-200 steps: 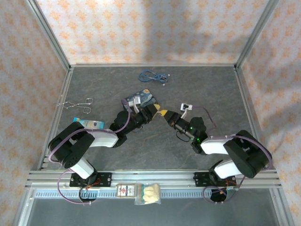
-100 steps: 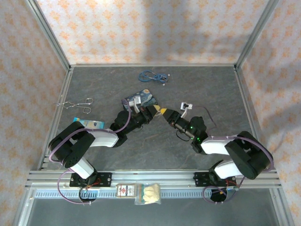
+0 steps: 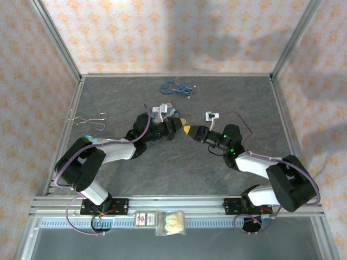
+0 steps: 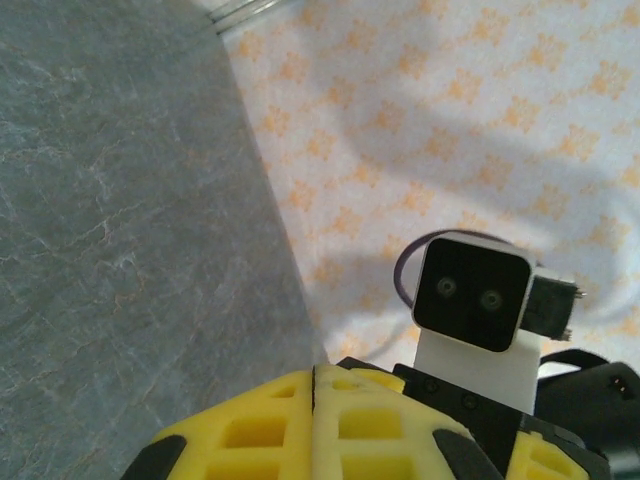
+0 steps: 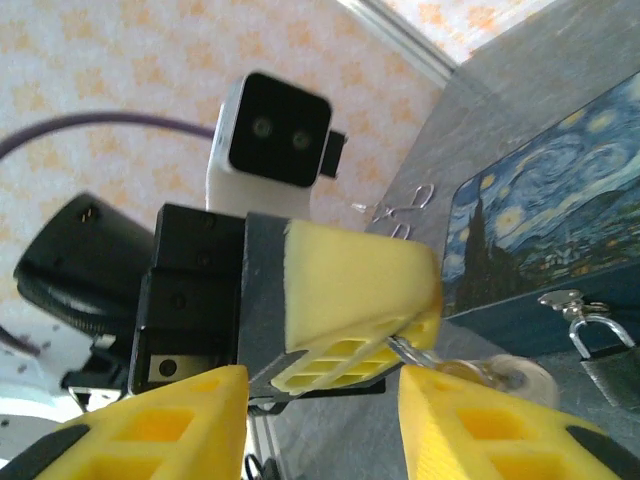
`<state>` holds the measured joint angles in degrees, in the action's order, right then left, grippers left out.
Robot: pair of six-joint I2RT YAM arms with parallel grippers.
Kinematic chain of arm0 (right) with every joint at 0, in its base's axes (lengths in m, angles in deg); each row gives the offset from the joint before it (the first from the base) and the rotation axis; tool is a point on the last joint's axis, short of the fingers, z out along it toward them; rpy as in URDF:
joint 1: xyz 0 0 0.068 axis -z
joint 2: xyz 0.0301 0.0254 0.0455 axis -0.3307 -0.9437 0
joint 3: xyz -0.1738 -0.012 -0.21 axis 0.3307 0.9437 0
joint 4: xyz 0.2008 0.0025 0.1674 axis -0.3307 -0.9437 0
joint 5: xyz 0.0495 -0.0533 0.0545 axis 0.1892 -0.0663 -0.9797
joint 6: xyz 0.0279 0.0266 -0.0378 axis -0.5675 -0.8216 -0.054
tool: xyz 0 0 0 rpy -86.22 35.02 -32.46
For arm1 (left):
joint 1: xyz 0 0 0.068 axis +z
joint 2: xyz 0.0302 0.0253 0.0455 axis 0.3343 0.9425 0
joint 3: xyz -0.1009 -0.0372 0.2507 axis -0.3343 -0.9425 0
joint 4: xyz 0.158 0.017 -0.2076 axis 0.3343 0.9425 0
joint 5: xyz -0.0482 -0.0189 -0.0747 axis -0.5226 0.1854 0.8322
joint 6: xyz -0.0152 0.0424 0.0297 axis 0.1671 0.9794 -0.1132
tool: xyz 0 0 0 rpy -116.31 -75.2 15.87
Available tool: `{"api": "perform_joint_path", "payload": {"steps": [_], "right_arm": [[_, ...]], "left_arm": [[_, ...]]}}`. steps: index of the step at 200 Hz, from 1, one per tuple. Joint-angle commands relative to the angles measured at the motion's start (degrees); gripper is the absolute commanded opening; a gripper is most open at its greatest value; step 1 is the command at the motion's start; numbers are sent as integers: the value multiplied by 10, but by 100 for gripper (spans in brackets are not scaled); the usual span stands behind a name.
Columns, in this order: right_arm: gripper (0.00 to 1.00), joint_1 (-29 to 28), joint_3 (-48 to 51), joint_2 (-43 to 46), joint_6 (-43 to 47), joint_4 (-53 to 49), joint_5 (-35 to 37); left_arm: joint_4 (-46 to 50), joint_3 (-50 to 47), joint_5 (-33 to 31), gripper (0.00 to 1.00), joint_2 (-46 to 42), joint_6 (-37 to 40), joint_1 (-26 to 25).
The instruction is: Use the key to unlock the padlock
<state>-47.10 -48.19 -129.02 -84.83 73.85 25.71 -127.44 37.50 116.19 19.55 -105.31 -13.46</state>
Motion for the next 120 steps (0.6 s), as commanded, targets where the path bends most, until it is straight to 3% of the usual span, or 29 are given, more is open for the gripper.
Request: {"api": "perform_joint_path", "payload": {"steps": [1,63,92,120], "right_arm": [[42,6,-22,-9,39,-15,-44],[43,21,-1,22,51,-31,-6],[44,27,-8,64,90,-98,20],[42,27,-8,44,80,-81,0]], "left_arm": [[36,22,51,0,-21,48,4],[61,24,76,0,-42,69,10],[114,31,67,0,-57,104,10],[124,37,75,0,-65,115,10]]}}
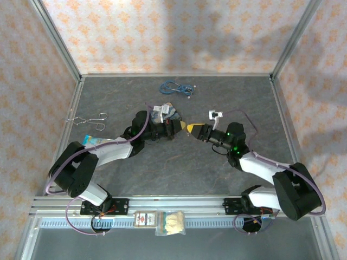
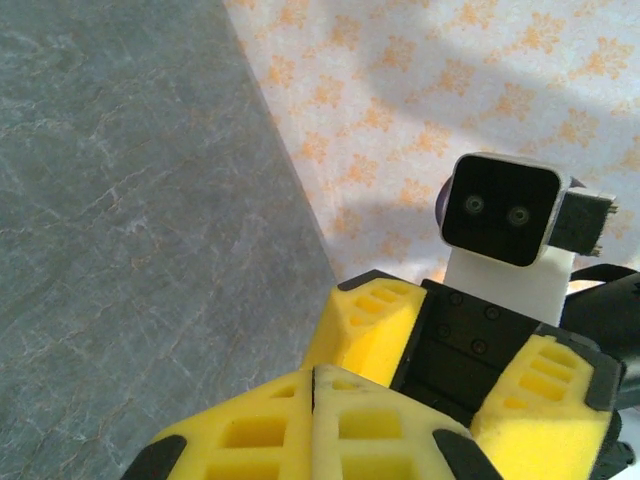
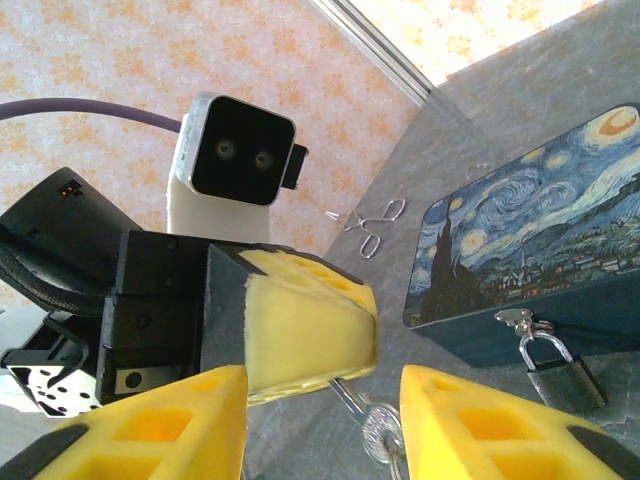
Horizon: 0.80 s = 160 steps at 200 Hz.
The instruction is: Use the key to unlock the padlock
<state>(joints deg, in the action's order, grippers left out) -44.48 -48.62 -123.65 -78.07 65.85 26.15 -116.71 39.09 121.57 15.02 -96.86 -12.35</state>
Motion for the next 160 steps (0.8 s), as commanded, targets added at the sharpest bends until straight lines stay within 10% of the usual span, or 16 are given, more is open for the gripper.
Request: {"api": "perform_joint_path", "payload": {"steps": [1,128,160], "right_arm": [[42,1,-3,-12,11,2,-5],[20,-9,17,-59,-56,119,-69],[0,-11,15,-72,-66,138,-74]], "left_arm": [[17,21,22,0,-20,30,-1],[-14,26,31,0,-21,9,-1],[-29,23,33,0,-21,-2,-1]]}}
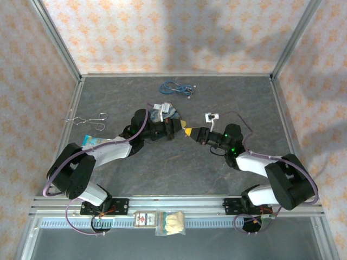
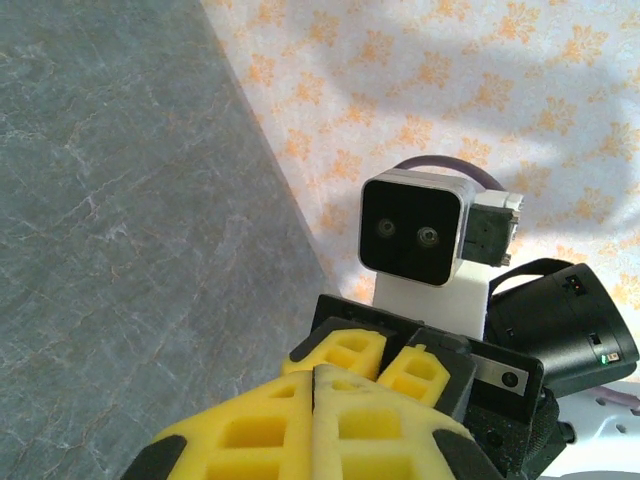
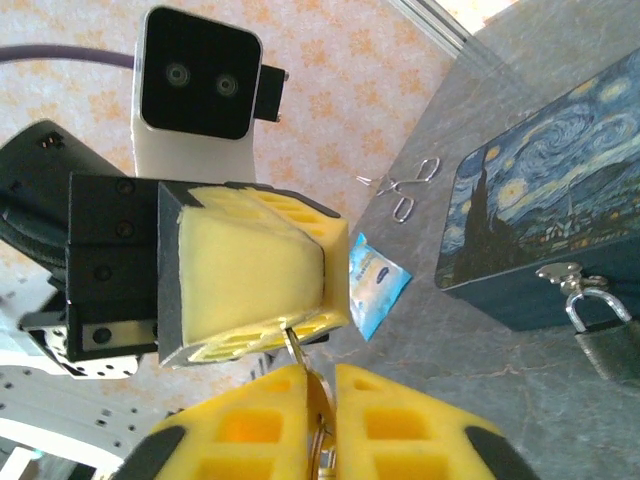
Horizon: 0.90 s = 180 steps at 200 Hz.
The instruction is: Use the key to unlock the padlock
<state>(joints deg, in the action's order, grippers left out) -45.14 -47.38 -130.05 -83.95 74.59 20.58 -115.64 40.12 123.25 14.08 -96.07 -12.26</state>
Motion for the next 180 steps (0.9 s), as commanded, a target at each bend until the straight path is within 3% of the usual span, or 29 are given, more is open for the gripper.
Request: {"api": "perform_joint_path", "payload": {"steps": [1,35,52,58,67,113,143,180], "right_arm": [[0,-3,3,-8,-7,51,-18],[0,-3,5,-12,-14,65,-12],[0,-3,4,-14,-14,54,-1],[0,-3,5,-13,-12,44,10],[0,-3,7,-12,-6,29,25],[0,6,22,-12,0,-35,115],[0,8,15,-22,9,-83,164],[0,8,7,-31,4,-96,183]], "left_arm": [[-40,12,16,0,-11,-10,-2],[-55,5,6,0,-12,-30,0],[-38,-4,-32,50,-22,-36,8],[-30,-12,-53,59,-29,-39,14],[-24,-29,-84,64,-43,-43,23],[102,-129,-287,63,-137,-58,35],[122,-172,-385,59,-160,-67,-23],[120,-172,-453,57,-102,-99,-72]]}}
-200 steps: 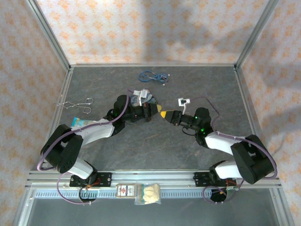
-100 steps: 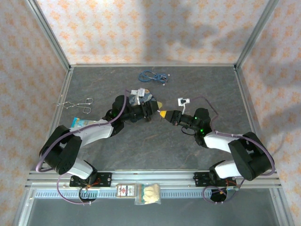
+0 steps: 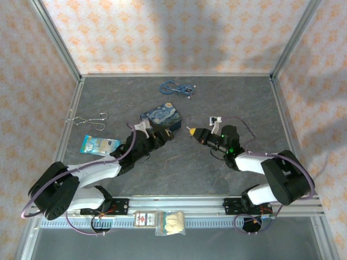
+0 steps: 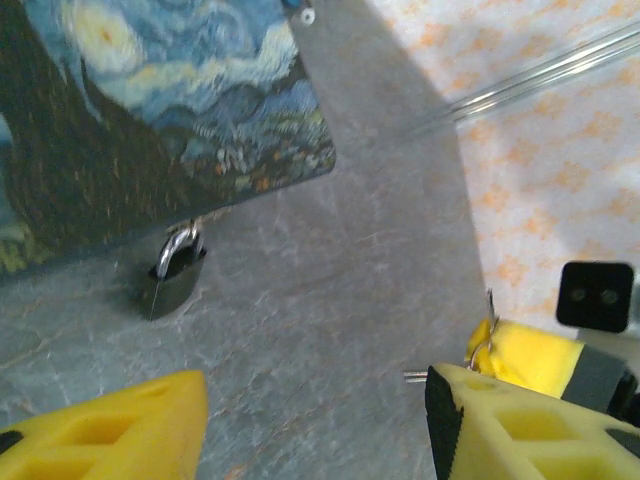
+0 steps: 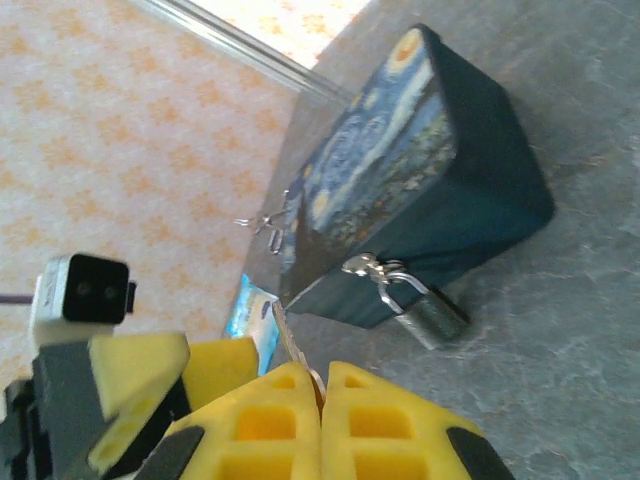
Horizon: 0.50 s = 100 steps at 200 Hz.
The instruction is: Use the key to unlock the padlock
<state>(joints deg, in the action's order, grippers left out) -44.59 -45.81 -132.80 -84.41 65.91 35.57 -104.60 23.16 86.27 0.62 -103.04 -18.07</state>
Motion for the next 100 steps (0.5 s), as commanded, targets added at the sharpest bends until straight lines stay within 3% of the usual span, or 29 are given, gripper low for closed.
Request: {"api": "perform_joint_path", "payload": {"steps": [1,100], "right_arm": [[0,3,-8,-3,8,-8,33],[0,3,11,54,19,-40,57]], "left_arm": [[9,-3,-84,57,34,-30,-14],[-100,66,-117,52,235,-43,-20]]}}
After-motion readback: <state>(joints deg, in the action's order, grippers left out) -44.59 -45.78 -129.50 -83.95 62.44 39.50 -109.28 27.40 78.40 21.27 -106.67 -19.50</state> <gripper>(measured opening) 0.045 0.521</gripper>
